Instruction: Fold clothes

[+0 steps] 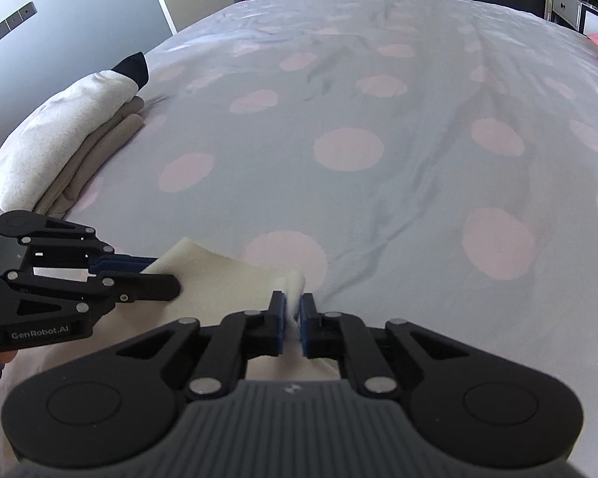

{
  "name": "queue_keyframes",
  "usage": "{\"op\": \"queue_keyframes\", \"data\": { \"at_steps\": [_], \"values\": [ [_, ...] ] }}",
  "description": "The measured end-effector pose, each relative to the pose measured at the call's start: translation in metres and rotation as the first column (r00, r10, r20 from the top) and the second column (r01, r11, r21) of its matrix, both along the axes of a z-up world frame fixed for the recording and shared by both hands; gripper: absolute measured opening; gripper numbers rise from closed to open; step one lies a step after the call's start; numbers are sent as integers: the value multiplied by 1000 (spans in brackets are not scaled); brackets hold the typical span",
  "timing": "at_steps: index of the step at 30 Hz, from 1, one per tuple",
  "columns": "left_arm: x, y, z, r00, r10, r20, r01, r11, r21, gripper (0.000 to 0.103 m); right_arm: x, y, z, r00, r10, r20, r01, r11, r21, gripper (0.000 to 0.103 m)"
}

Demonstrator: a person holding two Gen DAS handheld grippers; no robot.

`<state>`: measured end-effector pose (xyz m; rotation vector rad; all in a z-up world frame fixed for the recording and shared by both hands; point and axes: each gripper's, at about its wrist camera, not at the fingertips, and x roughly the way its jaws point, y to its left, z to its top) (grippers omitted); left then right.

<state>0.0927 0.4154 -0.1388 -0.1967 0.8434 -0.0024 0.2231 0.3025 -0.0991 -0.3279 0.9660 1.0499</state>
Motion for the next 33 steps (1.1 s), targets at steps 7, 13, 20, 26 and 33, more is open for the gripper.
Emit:
{"op": "queue_keyframes", "data": {
  "at_steps": [7,13,20,26,33],
  "values": [
    [-13,-2,13,991,130,8,-130,991,30,32,2,-14,2,995,-99,-9,99,995,-34,30],
    [-51,-6,53,984,178,31,-179,981,69,38,-5,-108,58,978,-192,83,196,979,-52,38],
    [-105,-27,82,980,201,0,-199,973,113,39,-23,-250,97,900,-415,134,429,898,-101,39],
    [-154,-48,106,975,218,-39,-211,967,147,39,-55,-337,87,810,-576,110,586,795,-155,40],
    [-190,-75,112,975,210,-75,-193,962,191,41,-84,-343,38,836,-547,54,540,800,-263,42]
  ]
}}
